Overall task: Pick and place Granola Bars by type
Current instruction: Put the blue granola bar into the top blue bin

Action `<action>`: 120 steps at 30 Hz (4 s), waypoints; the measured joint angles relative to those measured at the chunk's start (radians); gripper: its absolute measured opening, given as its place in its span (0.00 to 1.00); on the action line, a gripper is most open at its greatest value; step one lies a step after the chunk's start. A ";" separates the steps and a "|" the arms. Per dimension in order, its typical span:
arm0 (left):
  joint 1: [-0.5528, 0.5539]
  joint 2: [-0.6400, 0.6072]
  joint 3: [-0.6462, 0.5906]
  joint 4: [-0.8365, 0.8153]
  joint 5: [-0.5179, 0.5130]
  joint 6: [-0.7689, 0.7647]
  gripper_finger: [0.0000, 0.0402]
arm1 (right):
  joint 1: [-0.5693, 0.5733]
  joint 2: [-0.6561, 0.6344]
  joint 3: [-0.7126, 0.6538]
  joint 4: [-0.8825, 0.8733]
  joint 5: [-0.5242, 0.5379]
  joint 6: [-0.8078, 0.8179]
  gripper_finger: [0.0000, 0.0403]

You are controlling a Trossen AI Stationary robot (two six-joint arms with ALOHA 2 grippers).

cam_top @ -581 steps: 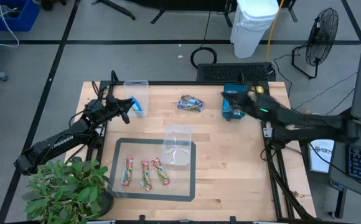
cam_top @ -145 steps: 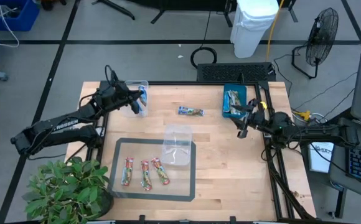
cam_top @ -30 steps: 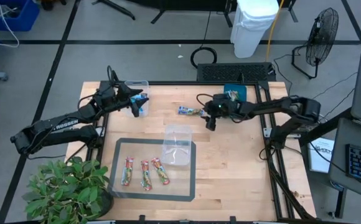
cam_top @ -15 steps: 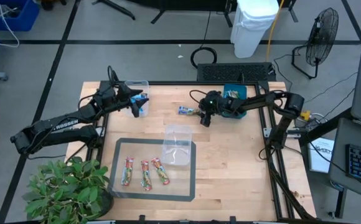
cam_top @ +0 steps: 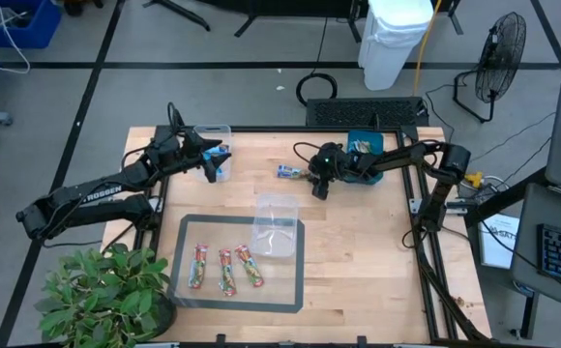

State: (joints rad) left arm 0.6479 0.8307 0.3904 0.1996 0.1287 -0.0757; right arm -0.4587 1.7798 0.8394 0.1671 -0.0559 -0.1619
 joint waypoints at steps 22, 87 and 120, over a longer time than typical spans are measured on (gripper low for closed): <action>0.000 0.000 -0.001 -0.025 0.000 0.002 0.69 | 0.041 -0.036 -0.001 0.053 0.009 -0.088 0.00; -0.267 0.498 0.010 0.743 -0.052 -0.103 0.69 | 0.114 -0.216 -0.109 0.704 0.137 -0.112 0.00; -0.326 0.700 0.146 0.794 -0.050 -0.138 0.69 | 0.114 -0.216 -0.109 0.704 0.134 -0.112 0.00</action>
State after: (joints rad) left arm 0.3221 1.5311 0.5367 0.9935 0.0783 -0.2141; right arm -0.3450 1.5635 0.7307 0.8707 0.0780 -0.2741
